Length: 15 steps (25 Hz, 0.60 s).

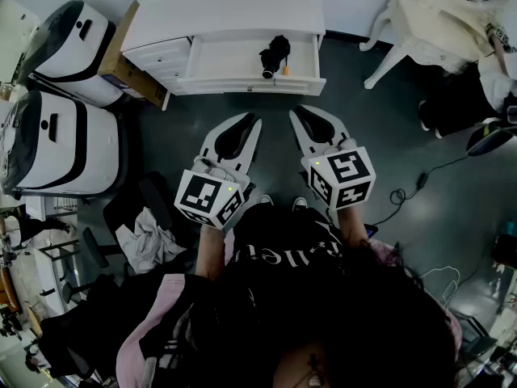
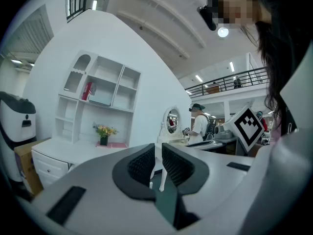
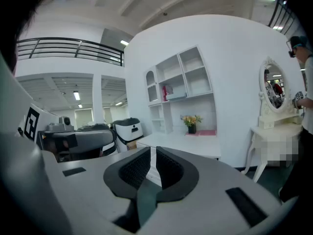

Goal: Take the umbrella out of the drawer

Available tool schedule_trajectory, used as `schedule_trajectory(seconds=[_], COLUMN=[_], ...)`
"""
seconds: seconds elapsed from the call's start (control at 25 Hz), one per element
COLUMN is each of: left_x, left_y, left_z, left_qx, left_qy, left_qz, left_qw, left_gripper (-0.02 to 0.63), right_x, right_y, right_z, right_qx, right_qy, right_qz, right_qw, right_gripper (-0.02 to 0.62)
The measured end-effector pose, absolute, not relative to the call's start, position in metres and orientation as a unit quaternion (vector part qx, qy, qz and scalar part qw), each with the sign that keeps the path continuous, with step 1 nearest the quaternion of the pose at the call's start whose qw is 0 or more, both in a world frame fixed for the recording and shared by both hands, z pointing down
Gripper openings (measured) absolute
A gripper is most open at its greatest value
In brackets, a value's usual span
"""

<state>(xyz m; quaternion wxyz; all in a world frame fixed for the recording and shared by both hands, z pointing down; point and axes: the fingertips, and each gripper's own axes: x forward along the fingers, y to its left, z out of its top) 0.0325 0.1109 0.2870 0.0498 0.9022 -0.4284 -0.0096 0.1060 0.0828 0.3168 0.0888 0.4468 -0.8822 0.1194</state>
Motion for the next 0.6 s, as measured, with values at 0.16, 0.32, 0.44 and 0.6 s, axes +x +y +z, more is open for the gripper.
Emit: schedule_trajectory(seconds=[0.16,0.32,0.44,0.6], left_x=[0.030,0.023,0.016,0.006], left_y=[0.112,0.113,0.112,0.111], left_z=[0.289,0.295,0.300,0.302], left_qx=[0.901,0.899,0.898,0.899], left_qy=[-0.430,-0.432,-0.433,-0.433], left_qz=[-0.010,-0.010,-0.012,-0.014], left_qw=[0.053,0.062,0.069,0.071], left_gripper=[0.040,0.040,0.040,0.040], right_x=[0.102,0.094,0.086,0.076], right_y=[0.082,0.084,0.086,0.086], right_z=[0.320,0.327,0.332,0.333], right_qx=[0.444,0.440,0.437,0.437], right_qy=[-0.882,-0.883,-0.884,-0.884], right_qz=[0.123,0.129,0.132,0.137], right_qw=[0.094,0.104,0.106,0.096], right_gripper=[0.066,0.066,0.066,0.066])
